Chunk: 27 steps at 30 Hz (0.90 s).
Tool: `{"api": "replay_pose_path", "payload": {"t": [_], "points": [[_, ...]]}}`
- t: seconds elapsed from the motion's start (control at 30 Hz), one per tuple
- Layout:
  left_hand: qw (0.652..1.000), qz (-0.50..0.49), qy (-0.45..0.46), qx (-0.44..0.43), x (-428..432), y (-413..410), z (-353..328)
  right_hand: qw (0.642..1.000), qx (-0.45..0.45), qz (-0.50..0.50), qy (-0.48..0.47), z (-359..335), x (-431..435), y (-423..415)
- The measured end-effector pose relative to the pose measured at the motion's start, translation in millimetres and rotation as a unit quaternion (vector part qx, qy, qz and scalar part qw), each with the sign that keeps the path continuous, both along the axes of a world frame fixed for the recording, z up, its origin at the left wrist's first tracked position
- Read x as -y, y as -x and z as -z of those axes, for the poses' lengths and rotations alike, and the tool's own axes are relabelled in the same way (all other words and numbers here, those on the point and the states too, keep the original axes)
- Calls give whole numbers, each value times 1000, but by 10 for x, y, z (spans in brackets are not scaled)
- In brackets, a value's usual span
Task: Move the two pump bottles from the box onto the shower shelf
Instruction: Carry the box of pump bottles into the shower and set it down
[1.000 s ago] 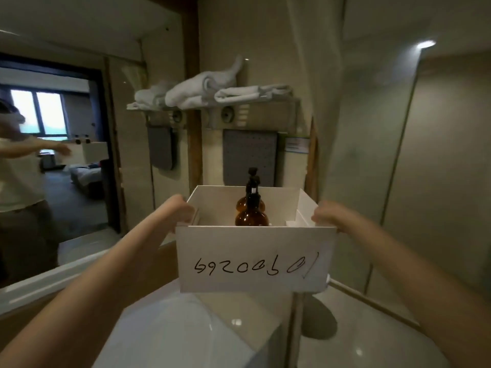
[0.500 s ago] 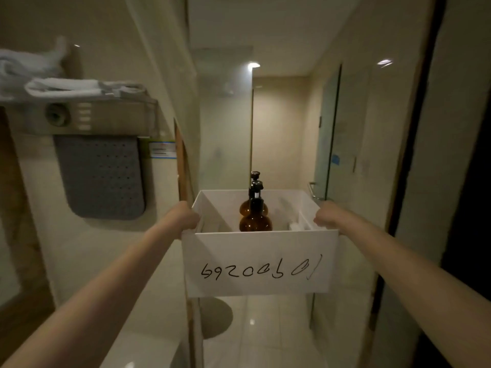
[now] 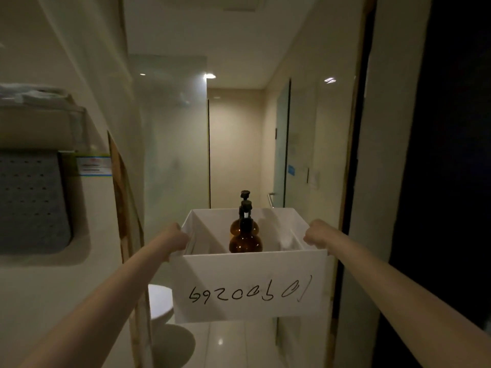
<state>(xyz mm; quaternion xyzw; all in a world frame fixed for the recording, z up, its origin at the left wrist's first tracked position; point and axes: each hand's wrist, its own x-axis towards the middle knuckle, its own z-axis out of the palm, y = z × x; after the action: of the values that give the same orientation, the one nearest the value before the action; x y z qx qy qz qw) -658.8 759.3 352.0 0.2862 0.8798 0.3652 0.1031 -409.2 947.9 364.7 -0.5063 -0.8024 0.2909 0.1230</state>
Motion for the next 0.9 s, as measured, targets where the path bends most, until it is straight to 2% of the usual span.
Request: {"api": "replay_pose_path", "payload": {"t": [0.47,0.7,0.9], "points": [[1000,-14,15,-11,-833,866,149,1000,0,-4,8,114,-884,862],[1000,4,-7,-17,-1477,1692,209,1000,-24,-1,9,171,-1469,1629],[999,27,-28,-21,-2145,2482,59,1000,-6,9,-1,38,-2047,2343]]}}
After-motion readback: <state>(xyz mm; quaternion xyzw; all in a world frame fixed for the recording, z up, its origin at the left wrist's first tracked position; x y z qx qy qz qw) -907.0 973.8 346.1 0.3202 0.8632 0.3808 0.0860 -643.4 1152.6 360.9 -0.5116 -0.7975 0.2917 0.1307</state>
